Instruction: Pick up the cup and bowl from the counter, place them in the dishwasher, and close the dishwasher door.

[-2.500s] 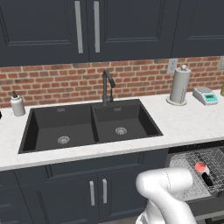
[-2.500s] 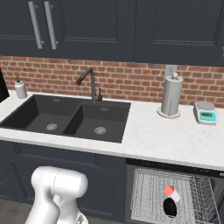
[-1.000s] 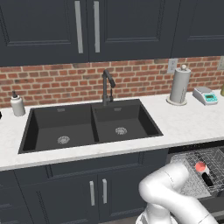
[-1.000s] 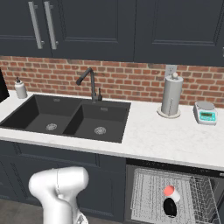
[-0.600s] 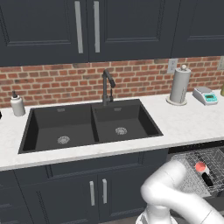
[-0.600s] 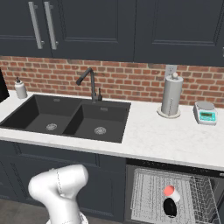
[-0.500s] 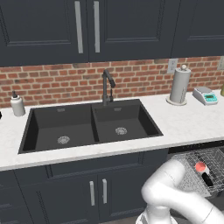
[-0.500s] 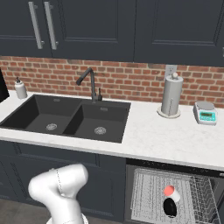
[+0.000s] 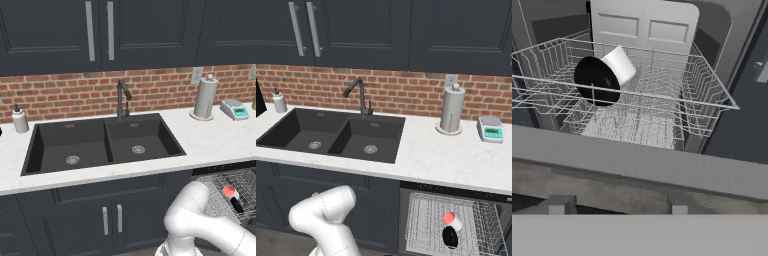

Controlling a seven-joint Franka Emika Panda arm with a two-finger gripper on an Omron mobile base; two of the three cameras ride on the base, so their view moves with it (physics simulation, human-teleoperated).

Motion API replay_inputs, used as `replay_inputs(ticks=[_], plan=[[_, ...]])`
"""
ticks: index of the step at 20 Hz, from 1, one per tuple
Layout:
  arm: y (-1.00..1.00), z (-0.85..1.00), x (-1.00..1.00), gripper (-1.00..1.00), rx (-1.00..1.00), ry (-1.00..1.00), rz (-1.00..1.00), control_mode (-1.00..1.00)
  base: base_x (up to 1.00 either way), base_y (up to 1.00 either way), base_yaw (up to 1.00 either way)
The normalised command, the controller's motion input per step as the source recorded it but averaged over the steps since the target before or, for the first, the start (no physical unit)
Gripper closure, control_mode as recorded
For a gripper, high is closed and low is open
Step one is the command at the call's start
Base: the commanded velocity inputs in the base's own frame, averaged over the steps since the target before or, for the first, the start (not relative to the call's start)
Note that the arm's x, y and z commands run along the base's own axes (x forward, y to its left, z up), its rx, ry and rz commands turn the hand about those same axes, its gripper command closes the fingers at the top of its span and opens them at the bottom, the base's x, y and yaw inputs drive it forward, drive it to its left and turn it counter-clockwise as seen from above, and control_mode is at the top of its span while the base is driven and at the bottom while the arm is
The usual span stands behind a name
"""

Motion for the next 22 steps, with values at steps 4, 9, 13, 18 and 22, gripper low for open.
replay_inputs(ticks=[4,9,13,18,22], plan=[[0.22,-0.43,0.48,-1.00,0.00,-0.39,0.02,-1.00,0.00,0.00,0.00],[0.55,-0.69,0.57,-1.00,0.00,-0.31,0.00,-1.00,0.00,0.00,0.00],[0.51,-0.94,0.46,-1.00,0.00,-0.19,0.00,-1.00,0.00,0.00,0.00],[0.48,-0.83,0.70,-1.00,0.00,-0.22,0.00,-1.00,0.00,0.00,0.00],[0.27,-0.99,0.67,-1.00,0.00,-0.19,0.00,-1.00,0.00,0.00,0.00]])
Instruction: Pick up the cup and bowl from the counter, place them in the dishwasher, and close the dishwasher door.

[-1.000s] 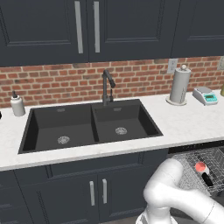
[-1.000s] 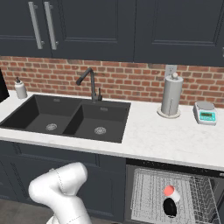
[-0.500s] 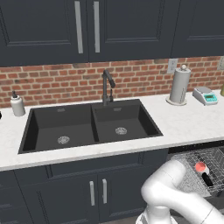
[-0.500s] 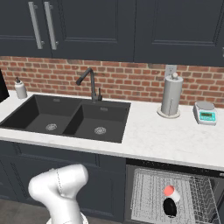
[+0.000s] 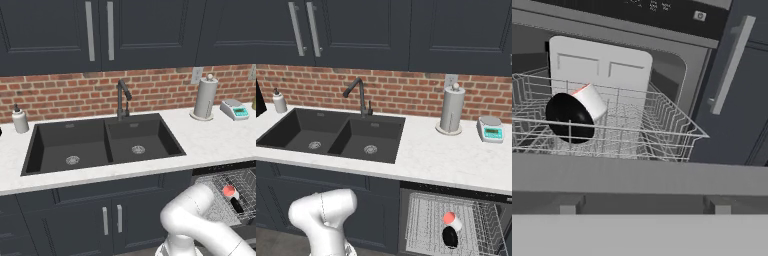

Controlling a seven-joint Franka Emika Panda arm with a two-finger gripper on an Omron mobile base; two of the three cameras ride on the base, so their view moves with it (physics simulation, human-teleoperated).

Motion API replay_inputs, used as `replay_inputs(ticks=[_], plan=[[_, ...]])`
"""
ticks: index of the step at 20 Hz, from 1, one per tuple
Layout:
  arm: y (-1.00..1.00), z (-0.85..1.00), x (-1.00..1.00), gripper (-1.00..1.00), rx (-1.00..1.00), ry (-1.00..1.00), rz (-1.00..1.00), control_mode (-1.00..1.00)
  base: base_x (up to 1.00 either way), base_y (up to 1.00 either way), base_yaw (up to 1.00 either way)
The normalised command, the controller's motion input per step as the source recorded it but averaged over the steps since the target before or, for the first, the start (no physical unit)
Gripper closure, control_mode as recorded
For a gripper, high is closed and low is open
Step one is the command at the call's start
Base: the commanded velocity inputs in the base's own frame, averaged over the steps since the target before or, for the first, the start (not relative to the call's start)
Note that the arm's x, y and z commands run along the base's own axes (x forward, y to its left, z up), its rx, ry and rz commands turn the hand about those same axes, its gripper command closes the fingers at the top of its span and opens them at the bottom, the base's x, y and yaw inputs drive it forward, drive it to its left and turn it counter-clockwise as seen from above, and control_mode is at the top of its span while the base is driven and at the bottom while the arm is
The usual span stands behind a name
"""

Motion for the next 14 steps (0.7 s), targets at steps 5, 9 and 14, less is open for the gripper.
replay_inputs(ticks=[5,9,14], plan=[[0.23,-1.00,0.56,-1.00,-0.01,-0.19,0.01,-1.00,0.00,0.00,0.00],[0.32,-0.79,0.97,-1.00,0.00,-0.30,0.16,-1.00,0.00,0.00,0.00],[0.25,-0.83,1.00,-1.00,0.00,-0.31,0.19,-1.00,0.00,0.00,0.00]])
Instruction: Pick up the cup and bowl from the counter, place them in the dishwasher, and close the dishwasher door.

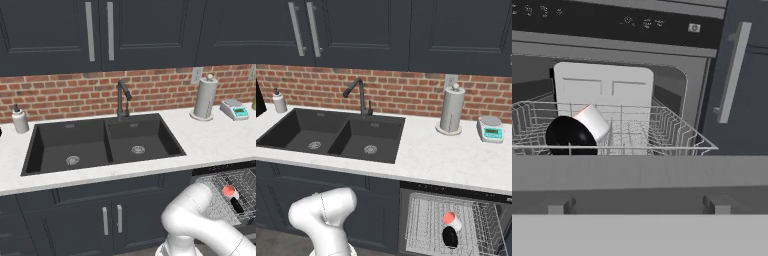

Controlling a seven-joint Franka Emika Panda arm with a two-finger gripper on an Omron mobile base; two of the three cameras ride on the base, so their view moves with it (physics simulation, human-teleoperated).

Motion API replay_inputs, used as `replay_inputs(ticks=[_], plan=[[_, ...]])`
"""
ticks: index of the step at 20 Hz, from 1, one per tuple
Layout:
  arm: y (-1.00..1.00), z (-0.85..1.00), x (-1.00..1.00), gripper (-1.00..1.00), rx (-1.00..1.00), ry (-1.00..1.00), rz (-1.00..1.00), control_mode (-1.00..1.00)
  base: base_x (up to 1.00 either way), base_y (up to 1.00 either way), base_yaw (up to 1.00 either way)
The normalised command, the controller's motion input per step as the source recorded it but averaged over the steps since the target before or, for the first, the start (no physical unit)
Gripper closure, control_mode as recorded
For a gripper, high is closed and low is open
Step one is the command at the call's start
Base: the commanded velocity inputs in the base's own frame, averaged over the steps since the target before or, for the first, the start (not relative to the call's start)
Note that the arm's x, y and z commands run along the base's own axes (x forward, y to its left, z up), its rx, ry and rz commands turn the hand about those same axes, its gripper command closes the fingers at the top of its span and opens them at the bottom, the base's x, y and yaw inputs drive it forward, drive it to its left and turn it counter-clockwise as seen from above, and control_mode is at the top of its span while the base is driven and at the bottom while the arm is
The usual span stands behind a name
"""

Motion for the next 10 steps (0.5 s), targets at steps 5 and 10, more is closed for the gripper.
replay_inputs(ticks=[5,10], plan=[[0.27,-0.74,1.00,-1.00,0.00,-0.32,0.19,-1.00,0.00,0.00,0.00],[0.30,-0.65,1.00,-1.00,0.00,-0.29,0.17,-1.00,0.00,0.00,0.00]])
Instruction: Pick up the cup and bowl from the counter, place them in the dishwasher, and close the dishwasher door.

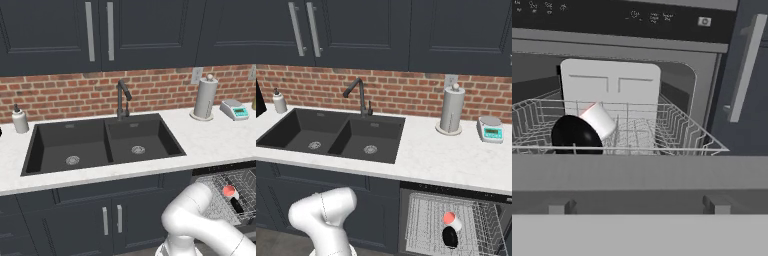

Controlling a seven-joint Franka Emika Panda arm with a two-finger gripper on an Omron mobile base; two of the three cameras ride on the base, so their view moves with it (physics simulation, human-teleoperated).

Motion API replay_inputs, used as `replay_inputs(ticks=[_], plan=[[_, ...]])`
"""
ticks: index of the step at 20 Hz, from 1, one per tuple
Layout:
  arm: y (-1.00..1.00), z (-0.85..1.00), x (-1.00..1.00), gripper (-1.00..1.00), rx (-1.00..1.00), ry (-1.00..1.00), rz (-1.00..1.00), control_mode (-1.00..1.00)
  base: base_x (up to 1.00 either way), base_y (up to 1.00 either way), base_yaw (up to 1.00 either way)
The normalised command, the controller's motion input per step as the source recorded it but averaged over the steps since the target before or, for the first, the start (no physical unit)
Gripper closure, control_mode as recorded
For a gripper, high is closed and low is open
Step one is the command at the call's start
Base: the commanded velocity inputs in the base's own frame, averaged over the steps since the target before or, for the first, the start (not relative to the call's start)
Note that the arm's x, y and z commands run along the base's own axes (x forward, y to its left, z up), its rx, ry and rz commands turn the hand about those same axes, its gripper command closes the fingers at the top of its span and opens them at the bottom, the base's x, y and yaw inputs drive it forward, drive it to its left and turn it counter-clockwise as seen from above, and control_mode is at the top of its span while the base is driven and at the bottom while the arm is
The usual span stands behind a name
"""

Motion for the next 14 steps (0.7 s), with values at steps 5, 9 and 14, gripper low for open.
replay_inputs(ticks=[5,9,14], plan=[[0.37,-0.48,1.00,-1.00,0.00,-0.26,0.16,-1.00,0.00,0.00,0.00],[0.32,-0.19,1.00,-1.00,0.00,-0.34,0.17,-1.00,0.00,0.00,0.00],[0.29,-0.01,1.00,-1.00,0.00,-0.43,0.16,-1.00,0.00,0.00,0.00]])
